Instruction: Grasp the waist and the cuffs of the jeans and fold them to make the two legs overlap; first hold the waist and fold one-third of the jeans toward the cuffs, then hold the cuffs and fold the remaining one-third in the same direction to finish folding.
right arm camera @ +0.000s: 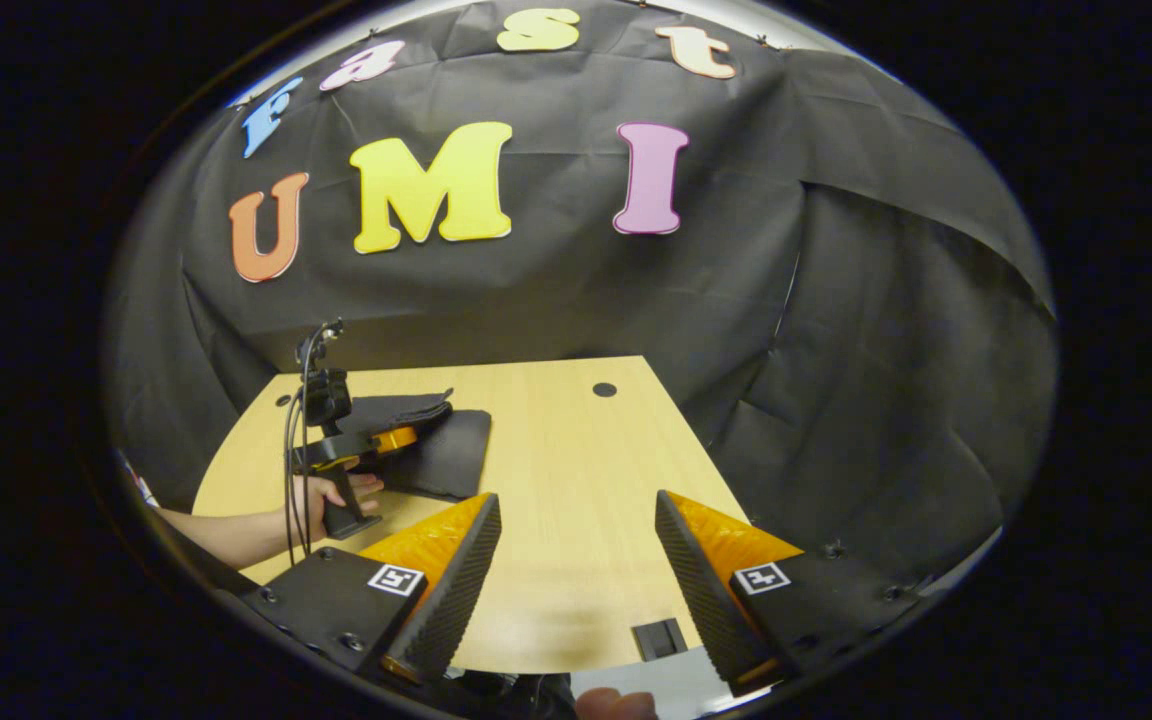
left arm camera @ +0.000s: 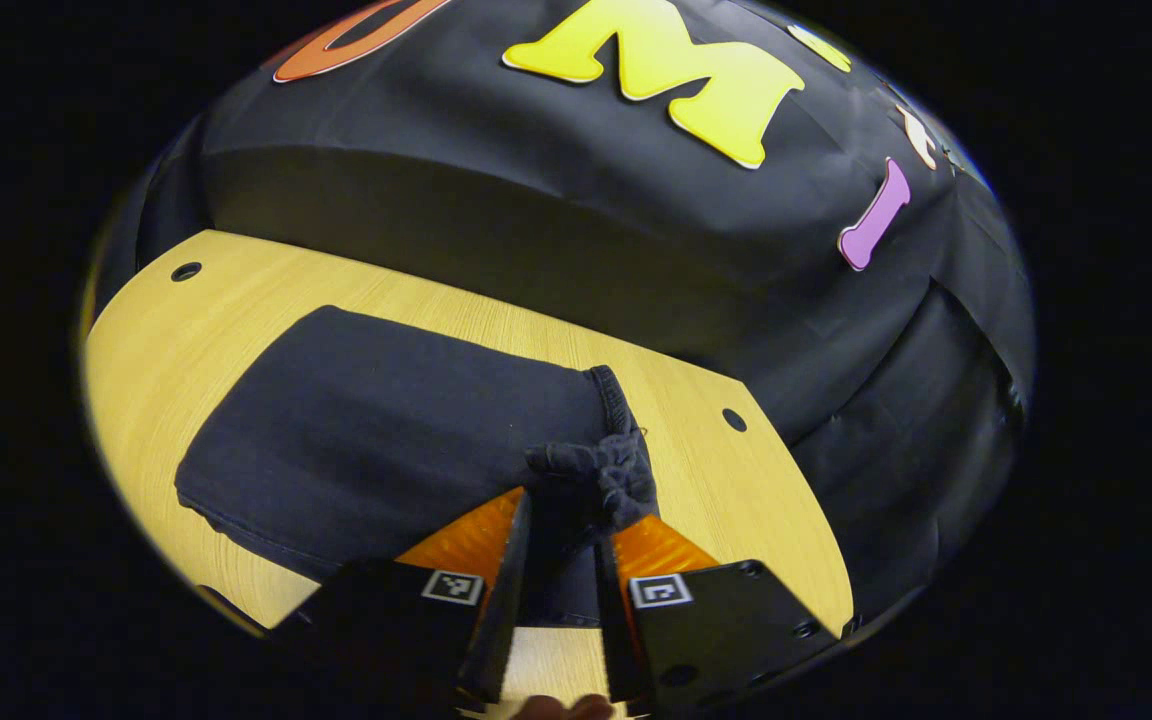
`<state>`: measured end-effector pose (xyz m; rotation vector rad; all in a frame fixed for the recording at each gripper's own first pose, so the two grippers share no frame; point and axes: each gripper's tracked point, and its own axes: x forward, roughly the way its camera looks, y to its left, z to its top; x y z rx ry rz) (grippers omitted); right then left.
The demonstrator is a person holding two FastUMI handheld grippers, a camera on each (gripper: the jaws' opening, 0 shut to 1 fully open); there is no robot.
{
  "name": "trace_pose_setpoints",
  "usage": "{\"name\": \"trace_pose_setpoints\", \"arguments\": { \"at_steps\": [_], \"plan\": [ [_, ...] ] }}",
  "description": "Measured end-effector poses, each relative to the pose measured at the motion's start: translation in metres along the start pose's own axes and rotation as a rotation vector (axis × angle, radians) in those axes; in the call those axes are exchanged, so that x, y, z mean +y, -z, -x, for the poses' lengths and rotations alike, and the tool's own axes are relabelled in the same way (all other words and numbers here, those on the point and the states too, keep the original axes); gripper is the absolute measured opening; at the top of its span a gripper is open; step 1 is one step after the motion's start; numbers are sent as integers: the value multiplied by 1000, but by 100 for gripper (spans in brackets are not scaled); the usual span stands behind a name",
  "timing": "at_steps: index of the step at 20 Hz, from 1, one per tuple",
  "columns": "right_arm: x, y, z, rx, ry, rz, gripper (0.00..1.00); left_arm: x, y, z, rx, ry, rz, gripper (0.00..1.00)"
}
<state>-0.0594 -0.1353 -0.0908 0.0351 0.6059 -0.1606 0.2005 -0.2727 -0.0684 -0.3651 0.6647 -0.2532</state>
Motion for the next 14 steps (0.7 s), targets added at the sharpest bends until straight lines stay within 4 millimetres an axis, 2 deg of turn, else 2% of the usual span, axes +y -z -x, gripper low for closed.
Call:
{"name": "trace_pose_setpoints", "arguments": {
  "at_steps": [2, 3, 4, 5, 6, 9, 12, 14],
  "plan": [
    [1, -1, -2, 3, -3, 0, 96, 2, 4, 0, 2, -29, -17, 51],
    [2, -3, -3, -1, -7, -1, 97, 2, 5, 3, 2, -42, -25, 69],
    [3, -5, -5, -9, -10, -2, 96, -3, 7, 7, 3, -41, -23, 76],
    [5, -10, -8, -20, -15, -5, 96, -11, 9, 14, 11, -26, -22, 90],
    [9, -13, -10, -30, -26, -12, 96, -19, 10, 20, 12, -14, -28, 78],
    [28, -25, -19, -58, -73, -34, 95, -51, 5, 46, 12, 43, -82, 80],
    [50, -41, -26, -101, -129, -17, 96, -62, -30, 81, -79, 41, -182, 81],
    [65, -55, -29, -147, -157, 8, 96, -56, -73, 116, -205, 9, -282, 85]
  ]
}}
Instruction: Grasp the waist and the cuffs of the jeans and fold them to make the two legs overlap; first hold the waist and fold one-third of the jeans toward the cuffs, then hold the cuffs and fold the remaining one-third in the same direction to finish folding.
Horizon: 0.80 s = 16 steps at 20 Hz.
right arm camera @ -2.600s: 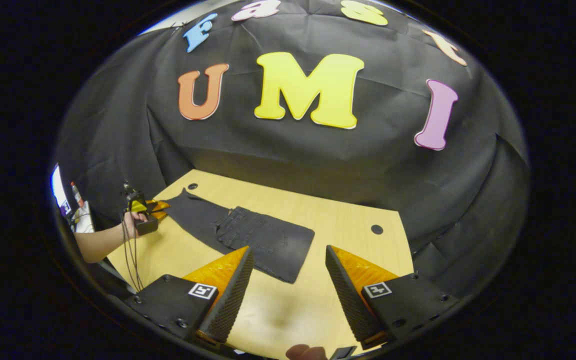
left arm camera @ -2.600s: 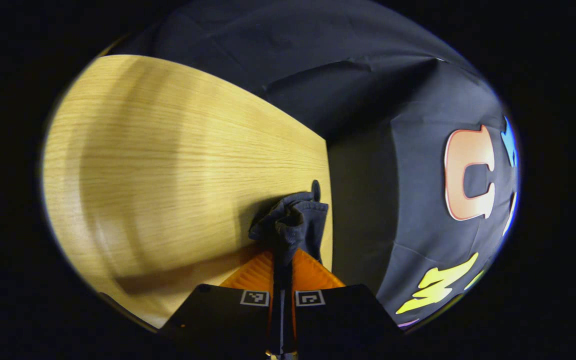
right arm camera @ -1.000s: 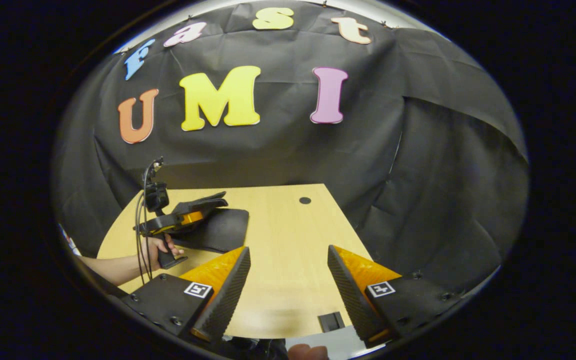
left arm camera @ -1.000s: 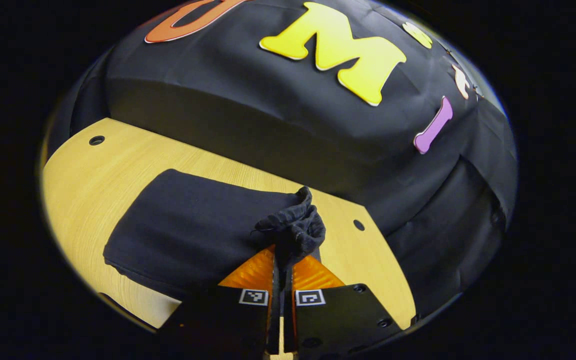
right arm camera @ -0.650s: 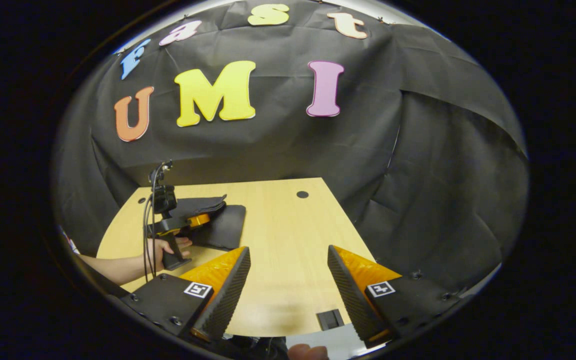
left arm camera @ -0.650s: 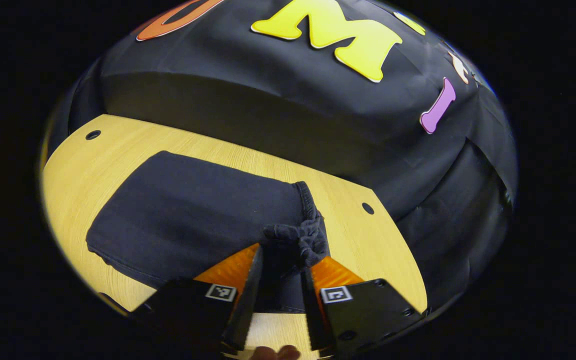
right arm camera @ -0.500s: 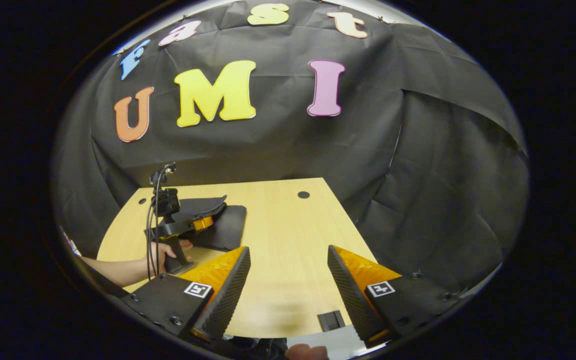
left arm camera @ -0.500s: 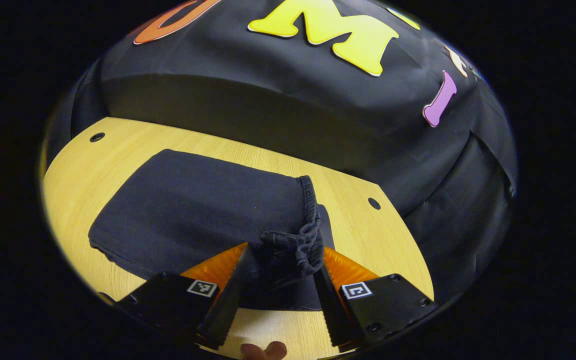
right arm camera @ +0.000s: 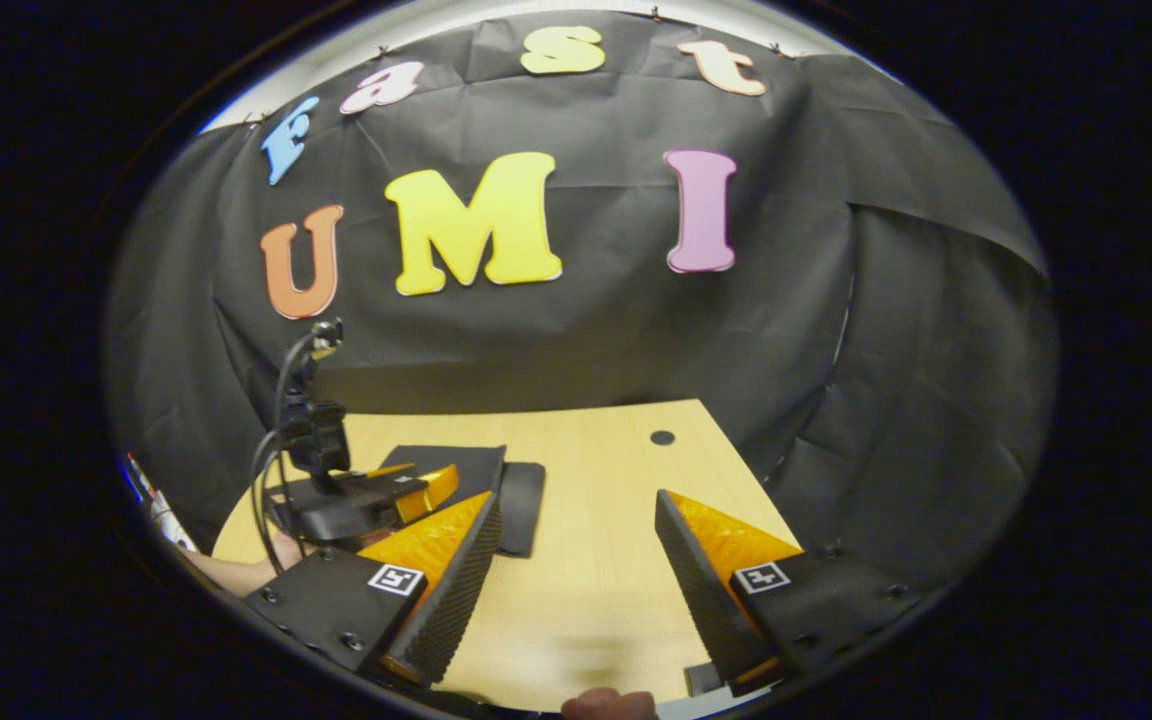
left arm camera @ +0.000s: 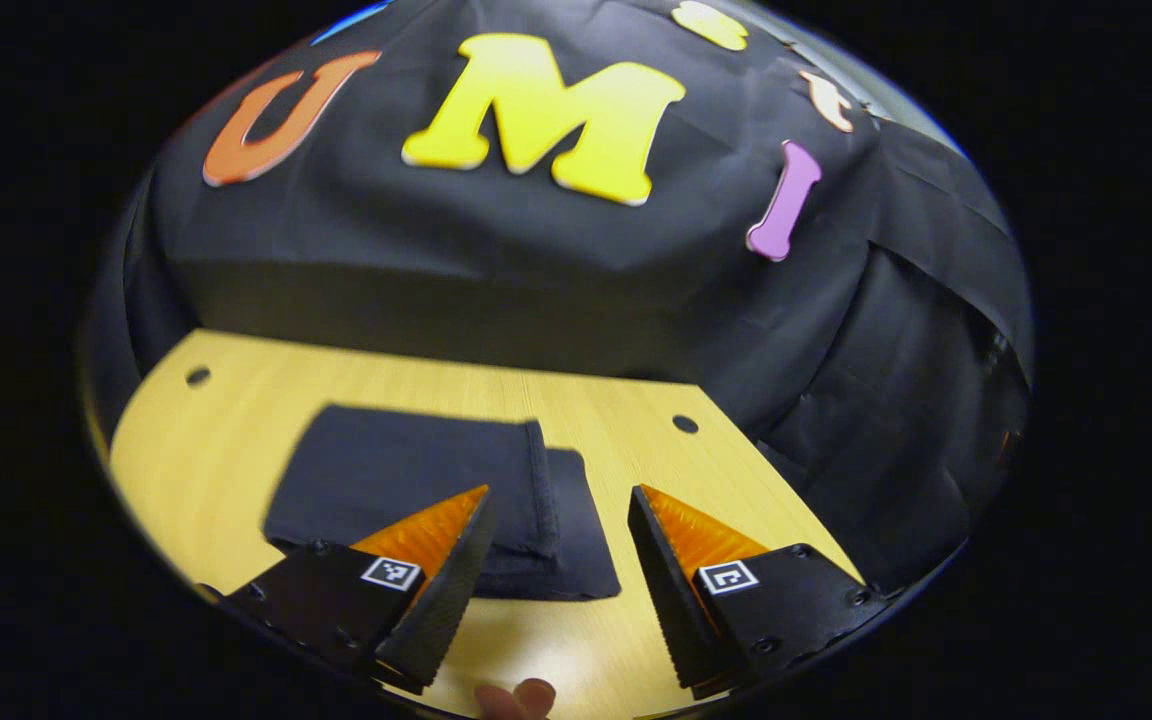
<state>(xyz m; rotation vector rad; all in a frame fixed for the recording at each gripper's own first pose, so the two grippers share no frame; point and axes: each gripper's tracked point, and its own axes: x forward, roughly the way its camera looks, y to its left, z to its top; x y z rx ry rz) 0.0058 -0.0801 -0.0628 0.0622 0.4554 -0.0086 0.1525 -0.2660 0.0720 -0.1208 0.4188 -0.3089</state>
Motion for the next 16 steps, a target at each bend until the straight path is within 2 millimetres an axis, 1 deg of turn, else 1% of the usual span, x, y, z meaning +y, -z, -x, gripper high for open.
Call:
{"name": "trace_pose_setpoints", "arguments": {
  "at_steps": [2, 3, 4, 5, 6, 8, 9, 10, 12, 13, 14, 16],
  "plan": [
    [16, -16, -7, -50, -24, 22, 96, 13, -52, 26, -121, -33, -51, 90],
    [26, -25, -9, -81, -43, 21, 94, 22, -76, 43, -175, -67, -70, 90],
    [39, -35, -10, -111, -72, 19, 96, 28, -93, 65, -218, -100, -84, 92],
    [51, -44, -13, -138, -89, 29, 94, 30, -112, 84, -255, -120, -104, 93],
    [60, -53, -16, -168, -101, 44, 99, 36, -128, 106, -298, -143, -126, 96],
    [80, -81, -13, -243, -118, 52, 94, 42, -158, 142, -367, -168, -150, 99],
    [91, -95, -9, -281, -129, 44, 94, 44, -167, 155, -387, -177, -145, 100],
    [100, -106, -3, -315, -138, 33, 94, 47, -172, 174, -396, -188, -130, 98],
    [116, -124, 8, -379, -149, 19, 94, 48, -177, 196, -415, -199, -99, 99],
    [121, -129, 13, -409, -143, 15, 94, 49, -179, 205, -426, -203, -88, 98],
    [124, -128, 15, -421, -130, 9, 94, 50, -179, 214, -434, -211, -85, 98],
    [132, -117, 21, -413, -123, -20, 94, 51, -175, 227, -435, -228, -85, 98]
  ]
}}
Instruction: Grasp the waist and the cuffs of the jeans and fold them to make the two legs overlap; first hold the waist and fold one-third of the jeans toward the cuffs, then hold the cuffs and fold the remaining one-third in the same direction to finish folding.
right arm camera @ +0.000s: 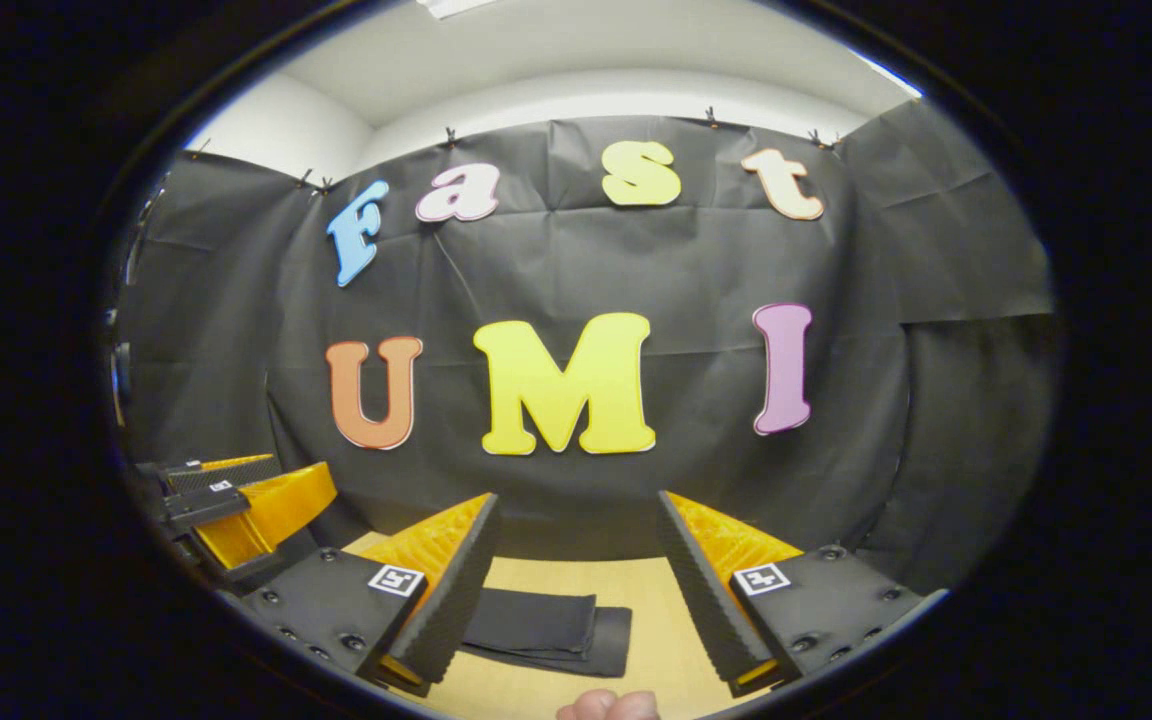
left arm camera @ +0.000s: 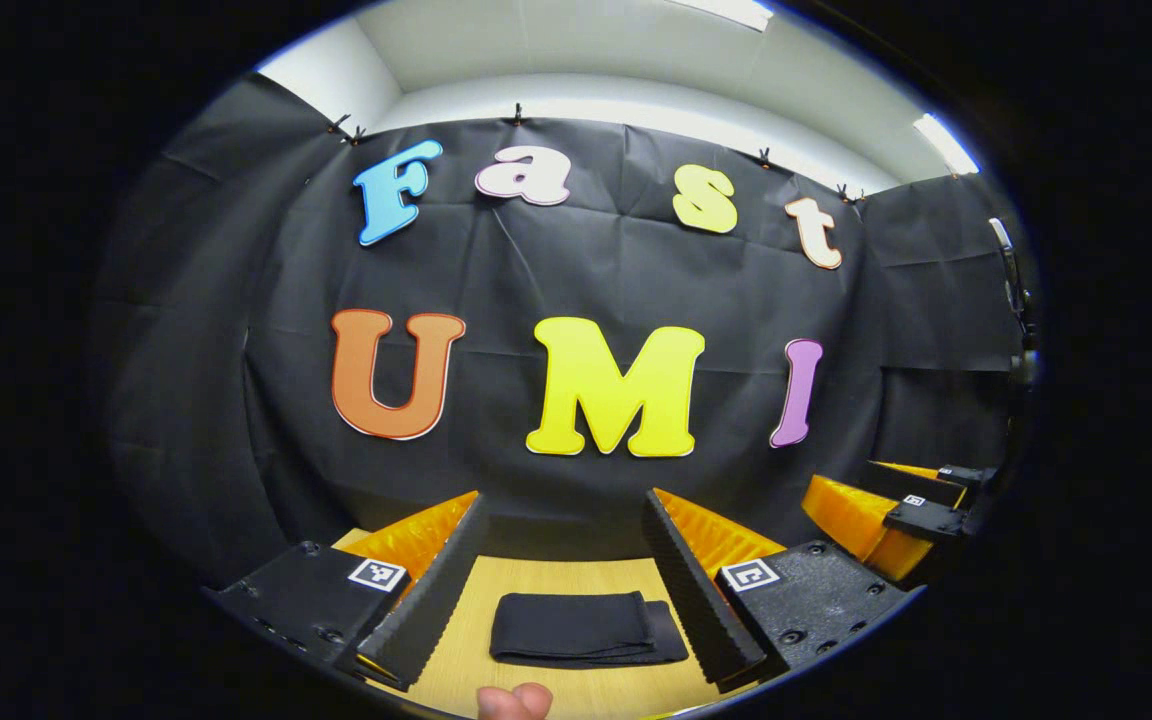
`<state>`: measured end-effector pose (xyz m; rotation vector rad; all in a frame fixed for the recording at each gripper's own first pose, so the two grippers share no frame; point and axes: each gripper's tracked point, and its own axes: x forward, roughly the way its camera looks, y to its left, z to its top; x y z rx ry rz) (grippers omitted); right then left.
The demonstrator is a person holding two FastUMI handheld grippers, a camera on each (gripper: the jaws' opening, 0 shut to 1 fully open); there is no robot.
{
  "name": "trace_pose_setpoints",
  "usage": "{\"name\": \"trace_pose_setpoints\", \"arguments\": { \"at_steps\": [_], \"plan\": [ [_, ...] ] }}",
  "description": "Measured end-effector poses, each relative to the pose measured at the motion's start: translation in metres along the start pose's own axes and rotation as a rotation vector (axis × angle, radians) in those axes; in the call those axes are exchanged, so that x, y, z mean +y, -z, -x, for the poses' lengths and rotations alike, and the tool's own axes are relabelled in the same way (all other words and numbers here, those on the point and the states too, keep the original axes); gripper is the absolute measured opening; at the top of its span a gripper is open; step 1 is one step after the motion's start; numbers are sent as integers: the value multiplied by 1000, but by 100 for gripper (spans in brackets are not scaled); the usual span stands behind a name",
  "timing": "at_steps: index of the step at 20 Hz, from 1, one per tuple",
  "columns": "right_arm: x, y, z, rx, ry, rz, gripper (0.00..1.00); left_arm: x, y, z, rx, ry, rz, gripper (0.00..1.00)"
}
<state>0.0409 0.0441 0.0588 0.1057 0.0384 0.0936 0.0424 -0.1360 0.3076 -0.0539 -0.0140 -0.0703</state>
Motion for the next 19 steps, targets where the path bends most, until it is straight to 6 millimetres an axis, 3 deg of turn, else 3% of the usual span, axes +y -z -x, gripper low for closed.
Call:
{"name": "trace_pose_setpoints", "arguments": {
  "at_steps": [6, 19],
  "plan": [
    [8, 16, 19, 16, -7, 40, 94, 0, 8, 16, 14, -17, 54, 98],
    [36, 20, 15, 23, -69, 71, 94, 13, 15, 21, 31, -39, 71, 99]
  ]
}}
